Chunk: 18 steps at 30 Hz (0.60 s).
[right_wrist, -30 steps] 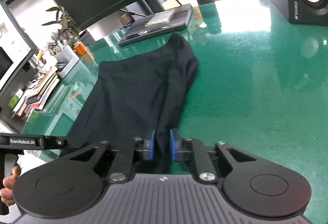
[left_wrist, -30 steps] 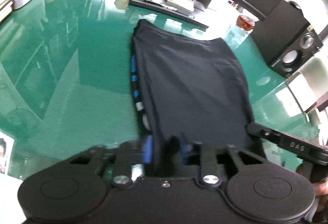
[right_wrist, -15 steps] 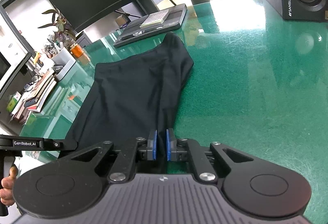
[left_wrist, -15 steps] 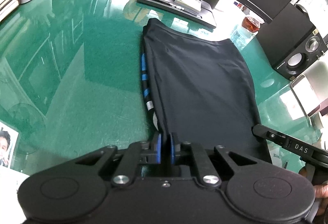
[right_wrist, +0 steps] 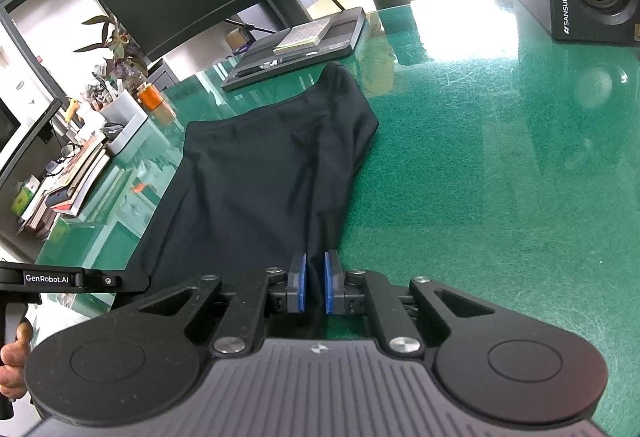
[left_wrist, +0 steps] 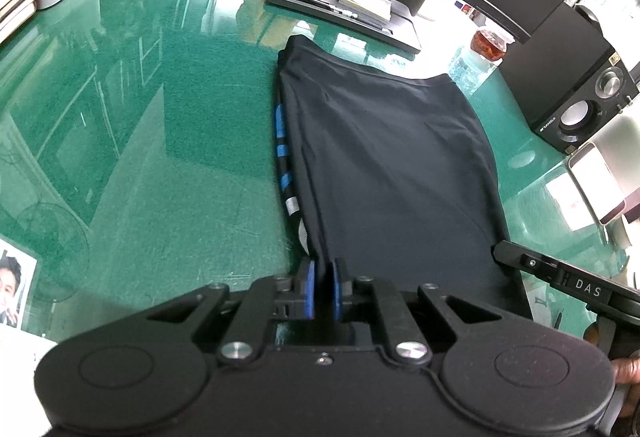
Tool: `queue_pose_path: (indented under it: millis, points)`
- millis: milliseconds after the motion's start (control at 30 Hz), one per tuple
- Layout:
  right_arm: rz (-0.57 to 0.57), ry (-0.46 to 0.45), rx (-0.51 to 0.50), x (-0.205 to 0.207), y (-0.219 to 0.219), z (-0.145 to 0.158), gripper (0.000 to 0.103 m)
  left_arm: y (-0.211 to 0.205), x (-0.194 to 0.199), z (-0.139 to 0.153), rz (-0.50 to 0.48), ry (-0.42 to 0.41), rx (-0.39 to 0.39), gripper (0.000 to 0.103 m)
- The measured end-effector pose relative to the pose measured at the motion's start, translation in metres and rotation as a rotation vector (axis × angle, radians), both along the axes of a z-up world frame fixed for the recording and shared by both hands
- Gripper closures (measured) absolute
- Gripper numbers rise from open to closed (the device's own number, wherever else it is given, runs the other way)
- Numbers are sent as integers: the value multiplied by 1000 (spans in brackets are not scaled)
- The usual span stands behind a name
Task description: Fold clothes
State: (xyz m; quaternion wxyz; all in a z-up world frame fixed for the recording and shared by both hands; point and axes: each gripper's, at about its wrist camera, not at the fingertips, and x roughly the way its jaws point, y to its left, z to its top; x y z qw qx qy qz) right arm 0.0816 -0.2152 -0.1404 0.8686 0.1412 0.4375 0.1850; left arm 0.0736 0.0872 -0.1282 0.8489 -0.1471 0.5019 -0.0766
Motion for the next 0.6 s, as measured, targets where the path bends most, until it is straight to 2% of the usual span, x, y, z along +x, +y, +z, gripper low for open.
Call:
queue_pose_path:
  millis: [600]
  points:
    - [2, -3, -3, 0, 1, -1, 96, 0, 0, 0, -2, -2, 2, 92]
